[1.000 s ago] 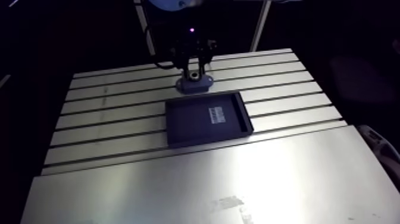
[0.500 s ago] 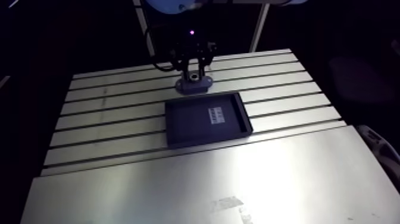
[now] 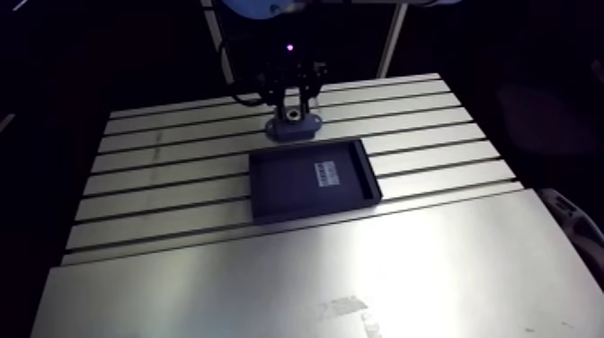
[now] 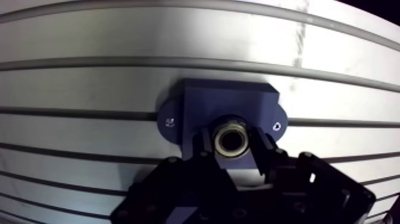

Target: Pick up the bearing and press it into the housing until flush.

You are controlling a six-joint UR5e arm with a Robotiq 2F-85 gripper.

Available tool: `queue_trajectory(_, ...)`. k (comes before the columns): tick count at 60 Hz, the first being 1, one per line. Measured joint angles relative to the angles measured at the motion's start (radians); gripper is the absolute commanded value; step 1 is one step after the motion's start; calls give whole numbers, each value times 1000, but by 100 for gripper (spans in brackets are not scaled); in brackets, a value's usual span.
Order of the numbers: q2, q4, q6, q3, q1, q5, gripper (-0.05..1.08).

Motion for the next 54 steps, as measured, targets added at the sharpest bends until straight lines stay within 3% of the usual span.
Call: queue_trajectory(54, 4, 0, 0, -2, 0, -1, 75)
